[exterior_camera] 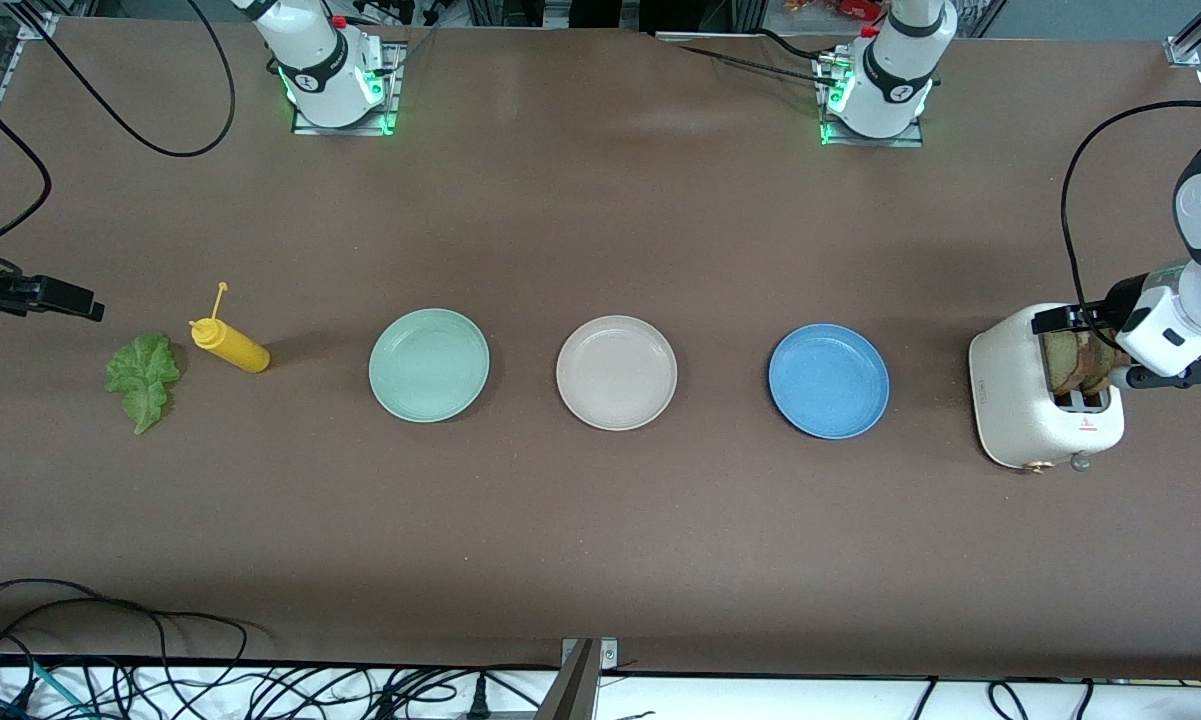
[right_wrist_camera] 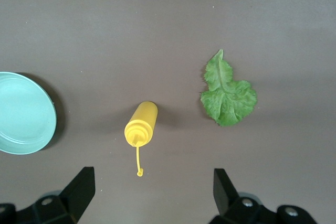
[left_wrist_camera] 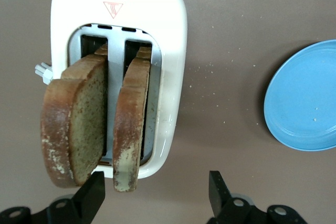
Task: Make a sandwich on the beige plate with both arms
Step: 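Close the left gripper on the bread slice nearest the blue plate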
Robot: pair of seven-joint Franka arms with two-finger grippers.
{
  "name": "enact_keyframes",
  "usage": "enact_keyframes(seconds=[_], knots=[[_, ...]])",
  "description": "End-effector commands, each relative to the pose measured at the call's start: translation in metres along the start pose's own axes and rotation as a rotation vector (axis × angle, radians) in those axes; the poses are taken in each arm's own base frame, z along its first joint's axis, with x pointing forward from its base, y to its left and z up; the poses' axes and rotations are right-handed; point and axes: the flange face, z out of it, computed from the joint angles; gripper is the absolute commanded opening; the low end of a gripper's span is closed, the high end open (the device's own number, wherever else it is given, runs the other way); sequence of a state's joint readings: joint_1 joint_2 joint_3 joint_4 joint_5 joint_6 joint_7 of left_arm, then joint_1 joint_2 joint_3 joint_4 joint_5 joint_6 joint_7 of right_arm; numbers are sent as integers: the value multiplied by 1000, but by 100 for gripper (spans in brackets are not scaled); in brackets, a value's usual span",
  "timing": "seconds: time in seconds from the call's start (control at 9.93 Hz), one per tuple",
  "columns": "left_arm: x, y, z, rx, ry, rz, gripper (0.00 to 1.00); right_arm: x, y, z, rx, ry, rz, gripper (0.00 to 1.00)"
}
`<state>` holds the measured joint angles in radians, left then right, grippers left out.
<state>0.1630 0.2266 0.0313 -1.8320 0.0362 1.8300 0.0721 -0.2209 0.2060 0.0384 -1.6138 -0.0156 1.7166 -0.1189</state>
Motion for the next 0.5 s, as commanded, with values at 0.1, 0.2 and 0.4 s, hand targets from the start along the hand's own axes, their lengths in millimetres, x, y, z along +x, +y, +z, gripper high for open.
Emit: enact_keyframes(seconds=[0.1,0.2,0.4], knots=[[-9,-1,4,30,19,37,88,1,-2,-4,14,8,11,100],[-9,-1,4,30,19,41,88,2,-2,-3,14,7,9,100],[-13,-5,8,29,23,91,88,1,0,-3,14,8,12,100]])
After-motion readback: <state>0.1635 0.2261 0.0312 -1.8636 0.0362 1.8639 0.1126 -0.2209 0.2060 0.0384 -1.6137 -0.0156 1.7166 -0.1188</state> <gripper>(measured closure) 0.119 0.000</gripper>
